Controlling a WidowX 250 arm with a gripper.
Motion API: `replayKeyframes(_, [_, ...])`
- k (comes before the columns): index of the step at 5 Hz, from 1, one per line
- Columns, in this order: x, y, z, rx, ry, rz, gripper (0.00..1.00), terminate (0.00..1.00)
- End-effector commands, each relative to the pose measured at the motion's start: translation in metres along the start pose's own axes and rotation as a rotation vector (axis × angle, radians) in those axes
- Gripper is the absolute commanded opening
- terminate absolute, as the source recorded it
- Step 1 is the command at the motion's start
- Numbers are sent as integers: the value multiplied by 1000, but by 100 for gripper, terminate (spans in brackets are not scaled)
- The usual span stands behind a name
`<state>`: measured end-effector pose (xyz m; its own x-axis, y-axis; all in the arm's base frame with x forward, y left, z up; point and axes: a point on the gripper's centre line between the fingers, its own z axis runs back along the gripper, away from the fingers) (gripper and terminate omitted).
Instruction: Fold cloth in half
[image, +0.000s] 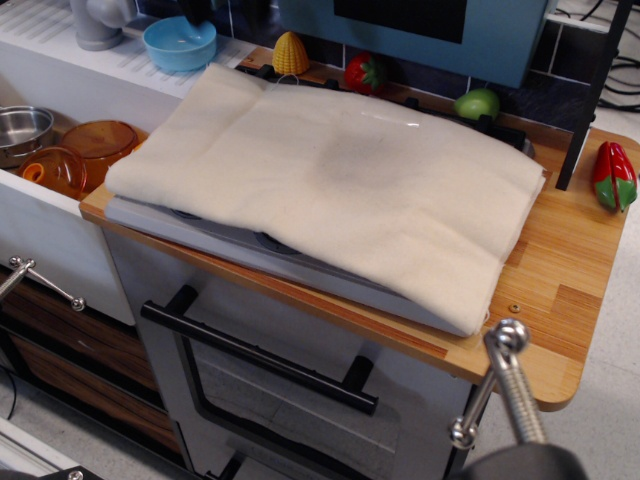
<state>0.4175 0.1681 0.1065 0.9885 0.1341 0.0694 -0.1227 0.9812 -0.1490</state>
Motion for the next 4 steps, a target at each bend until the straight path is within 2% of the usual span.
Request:
replayKeyframes(1, [-21, 6, 9, 64, -48, -44, 100, 0])
replayKeyframes(3, [-51, 14, 0, 79, -26, -98, 100, 0])
replayKeyframes(4, [-62, 16, -11, 115, -32, -110, 100, 0])
